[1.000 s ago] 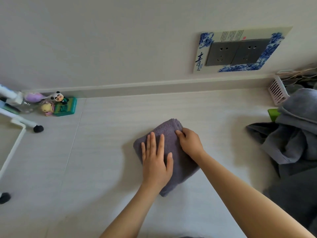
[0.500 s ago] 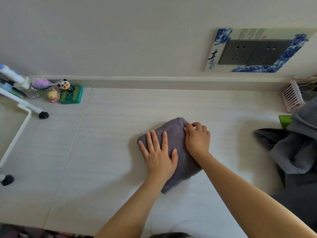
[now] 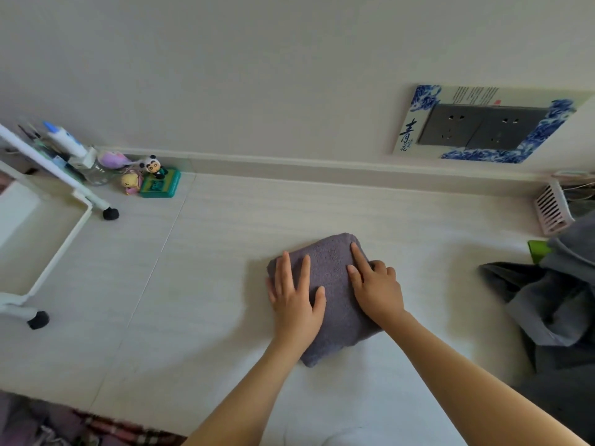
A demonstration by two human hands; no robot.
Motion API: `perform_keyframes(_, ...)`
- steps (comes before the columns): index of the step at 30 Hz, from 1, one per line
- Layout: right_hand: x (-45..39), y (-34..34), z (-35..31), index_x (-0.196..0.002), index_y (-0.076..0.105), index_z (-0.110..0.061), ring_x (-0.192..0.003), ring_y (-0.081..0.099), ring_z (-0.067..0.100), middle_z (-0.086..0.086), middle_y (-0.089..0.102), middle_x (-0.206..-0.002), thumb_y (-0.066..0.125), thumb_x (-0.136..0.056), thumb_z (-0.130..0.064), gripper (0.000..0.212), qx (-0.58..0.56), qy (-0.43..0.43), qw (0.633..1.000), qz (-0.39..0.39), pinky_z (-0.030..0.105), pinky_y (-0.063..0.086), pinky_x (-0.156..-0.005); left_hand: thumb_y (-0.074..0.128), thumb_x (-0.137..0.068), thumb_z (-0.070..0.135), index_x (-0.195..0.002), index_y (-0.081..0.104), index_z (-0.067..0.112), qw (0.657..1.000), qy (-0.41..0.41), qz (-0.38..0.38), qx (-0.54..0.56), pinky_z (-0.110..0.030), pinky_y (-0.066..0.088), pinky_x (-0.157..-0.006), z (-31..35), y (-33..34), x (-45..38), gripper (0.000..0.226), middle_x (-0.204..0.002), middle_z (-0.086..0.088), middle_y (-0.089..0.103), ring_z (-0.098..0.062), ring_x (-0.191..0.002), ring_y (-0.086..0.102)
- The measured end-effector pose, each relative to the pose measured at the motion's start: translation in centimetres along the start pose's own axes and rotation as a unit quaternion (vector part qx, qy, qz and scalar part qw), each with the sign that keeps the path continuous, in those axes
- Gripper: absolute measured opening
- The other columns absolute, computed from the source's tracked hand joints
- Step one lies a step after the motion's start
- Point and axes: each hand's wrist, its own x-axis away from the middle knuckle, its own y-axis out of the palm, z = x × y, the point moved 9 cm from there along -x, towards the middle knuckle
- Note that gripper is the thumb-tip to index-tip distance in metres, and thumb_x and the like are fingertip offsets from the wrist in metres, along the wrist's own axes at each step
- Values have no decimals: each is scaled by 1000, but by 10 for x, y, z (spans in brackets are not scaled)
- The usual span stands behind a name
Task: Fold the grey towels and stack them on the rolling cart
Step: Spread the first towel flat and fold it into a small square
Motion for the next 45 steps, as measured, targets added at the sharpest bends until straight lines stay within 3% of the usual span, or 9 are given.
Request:
perform_keyframes(4,16,0,-1,-145,3,-49,-110,44,31,11,46,-117,32,-88,-66,65,-38,20,999,-26,40,44,-88,65,-86,32,-150,19,21,944,-203,-10,261,-31,31,-107,-36,-7,27,79,-149,-10,28,-25,-136,32)
perform_keyframes(9,31,14,-8,-147,2,-42,-106,56,30,12,51,-122,51,-81,-66,86,-203,68,974,-76,34,44,-90,82,-68,35,-126,48,13,796,-363,-129,467,-38,52,-89,-66,11,39,71,-117,-5,65,-22,-102,64)
perform_keyframes(12,37,16,-28,-145,18,-40,-116,54,22,-9,53,-123,62,-81,-55,79,-325,62,938,-104,26,38,-89,85,-62,32,-115,59,11,724,-362,-194,554,-43,54,-87,-71,3,42,63,-105,-10,72,-26,-96,68)
perform_keyframes(16,39,13,-75,-135,36,-46,-109,59,9,-13,58,-125,73,-73,-50,72,-421,-2,895,-144,32,48,-93,79,-74,24,-115,61,10,725,-333,-167,579,-42,55,-84,-90,-36,36,47,-104,-12,72,-28,-96,69)
perform_keyframes(26,48,-55,-266,-144,17,-46,-117,56,8,-10,49,-136,83,-58,-49,109,-441,-187,860,-175,37,43,-104,74,-79,20,-113,63,7,753,-257,-16,606,-44,55,-82,-150,-229,4,38,-102,-13,72,-29,-92,70)
perform_keyframes(32,68,-119,-411,-137,39,-41,-104,63,13,2,60,-120,80,-59,-37,88,-433,-294,842,-135,31,50,-94,74,-80,26,-117,59,14,775,-186,97,597,-38,56,-79,-185,-377,-7,42,-107,-7,70,-24,-94,68)
perform_keyframes(38,79,-174,-509,-126,57,-30,-102,65,24,12,65,-116,77,-60,-29,70,-446,-360,807,-140,33,51,-90,73,-78,33,-141,27,37,840,-43,165,515,-40,51,-93,-188,-504,-13,78,-130,6,55,-15,-109,60)
perform_keyframes(42,85,-213,-580,-127,57,-26,-105,65,18,6,63,-121,74,-65,-25,64,-436,-413,784,-156,30,49,-89,68,-86,27,-147,11,44,843,9,210,495,-26,49,-85,-186,-577,-19,85,-137,12,44,-8,-108,55)
perform_keyframes(45,85,-231,-629,-129,55,-21,-106,64,16,3,63,-122,72,-70,-22,61,-431,-441,769,-169,30,49,-92,67,-86,24,-147,18,41,845,12,258,468,-37,42,-104,-195,-625,-25,80,-142,5,45,-14,-118,53)
